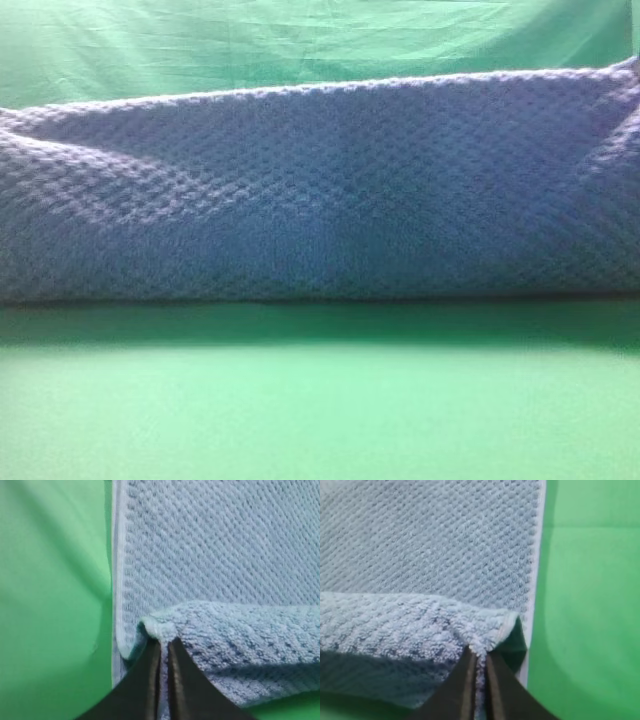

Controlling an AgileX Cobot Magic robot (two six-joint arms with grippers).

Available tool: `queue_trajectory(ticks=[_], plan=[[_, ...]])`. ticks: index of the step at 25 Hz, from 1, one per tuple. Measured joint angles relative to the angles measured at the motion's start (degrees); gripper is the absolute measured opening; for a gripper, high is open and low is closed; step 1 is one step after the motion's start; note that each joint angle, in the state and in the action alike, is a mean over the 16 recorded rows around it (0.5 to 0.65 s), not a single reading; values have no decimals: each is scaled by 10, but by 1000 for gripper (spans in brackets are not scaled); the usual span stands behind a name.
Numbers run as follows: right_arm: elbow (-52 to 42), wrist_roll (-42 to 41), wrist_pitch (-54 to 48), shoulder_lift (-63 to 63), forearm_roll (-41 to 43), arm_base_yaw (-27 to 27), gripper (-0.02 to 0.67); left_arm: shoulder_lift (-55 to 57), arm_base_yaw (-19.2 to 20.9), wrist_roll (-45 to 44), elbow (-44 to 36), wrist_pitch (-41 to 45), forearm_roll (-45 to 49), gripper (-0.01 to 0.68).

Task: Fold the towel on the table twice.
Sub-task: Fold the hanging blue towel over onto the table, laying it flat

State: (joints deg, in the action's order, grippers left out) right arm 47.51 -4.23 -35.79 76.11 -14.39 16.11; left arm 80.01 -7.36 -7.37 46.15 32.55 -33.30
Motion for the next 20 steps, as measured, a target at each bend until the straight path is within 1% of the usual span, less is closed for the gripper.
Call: queue_trajectory(ticks=[13, 20], plan=[[138, -13, 55, 164, 26, 0, 0, 163, 0, -1, 160, -31, 8, 0], [190, -14, 79, 229, 40, -1, 0, 221, 0, -1, 216, -45, 9, 0]])
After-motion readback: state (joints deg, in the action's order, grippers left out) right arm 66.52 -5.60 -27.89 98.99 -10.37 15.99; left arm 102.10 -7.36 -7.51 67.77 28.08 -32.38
